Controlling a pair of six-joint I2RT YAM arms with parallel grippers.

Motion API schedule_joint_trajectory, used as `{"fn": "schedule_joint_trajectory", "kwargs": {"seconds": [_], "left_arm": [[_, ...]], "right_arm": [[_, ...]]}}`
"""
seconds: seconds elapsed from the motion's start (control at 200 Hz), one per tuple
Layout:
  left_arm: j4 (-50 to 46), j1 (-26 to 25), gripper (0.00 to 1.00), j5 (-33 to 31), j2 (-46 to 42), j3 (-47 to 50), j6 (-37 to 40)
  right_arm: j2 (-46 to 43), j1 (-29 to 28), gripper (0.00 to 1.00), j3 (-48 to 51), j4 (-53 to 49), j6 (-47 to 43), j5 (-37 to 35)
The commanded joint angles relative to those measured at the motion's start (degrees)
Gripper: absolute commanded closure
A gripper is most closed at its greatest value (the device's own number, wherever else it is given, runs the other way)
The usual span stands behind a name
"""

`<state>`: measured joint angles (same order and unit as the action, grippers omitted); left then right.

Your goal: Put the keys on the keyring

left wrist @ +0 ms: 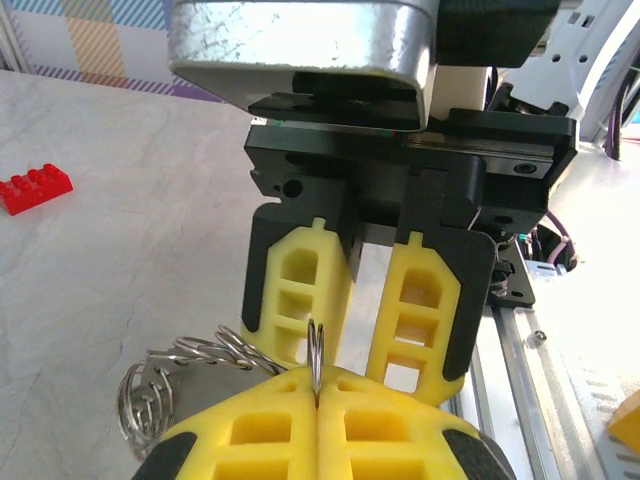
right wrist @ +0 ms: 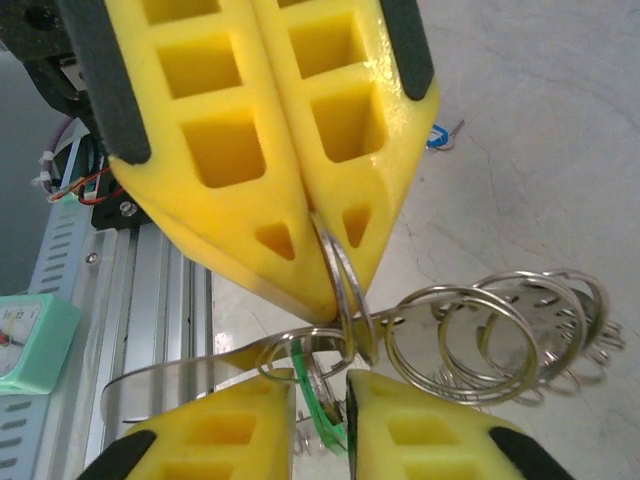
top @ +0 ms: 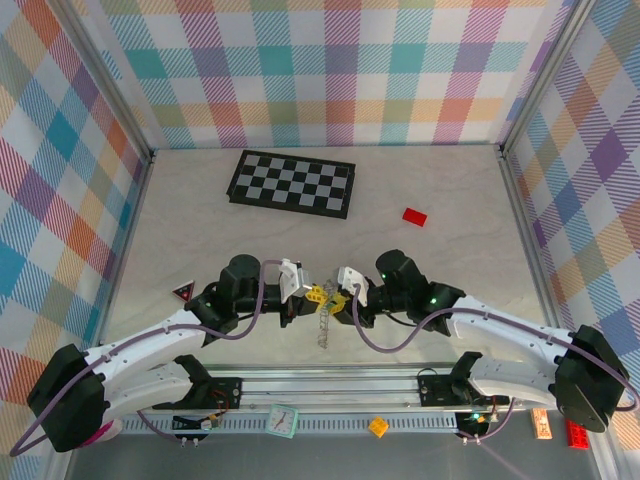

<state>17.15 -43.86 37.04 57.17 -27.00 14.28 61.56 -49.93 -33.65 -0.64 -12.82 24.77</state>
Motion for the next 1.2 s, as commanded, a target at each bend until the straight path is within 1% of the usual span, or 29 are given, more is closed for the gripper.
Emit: {"fn": "schedule_joint_trajectory", "kwargs": {"seconds": [0.0,0.24,0.545,1.01,1.195], "left_arm": [[4.61,-0.27,1.0,1.64,-1.27,0.55,-0.77],[4.48,-0.35,1.0,1.29,-1.88,0.72,-0.68],[3.09,-0.36,1.0,0.58,-3.27,0.99,0.7],[-0.12,-0.32,1.0,0.57,-2.76,-0.24,2.86],[-0.26,-0.35,1.0,1.11,-2.15,-0.59,2.77]], "right_arm": [[-1.18,0.01,0.85,0.8,2.95,0.34,2.2],[-2.02,0.01,1.0,0.61,2.33,0.51,1.18],[-5.37,0.01,1.0,-0.62,-4.23,-0.87,-4.84],[-4.79,0.01,1.0,-6.49,-13.16,-3.26,-6.52],[-1.58,-0.59,1.0,-9.63,-16.71,-4.43,-6.26]]}}
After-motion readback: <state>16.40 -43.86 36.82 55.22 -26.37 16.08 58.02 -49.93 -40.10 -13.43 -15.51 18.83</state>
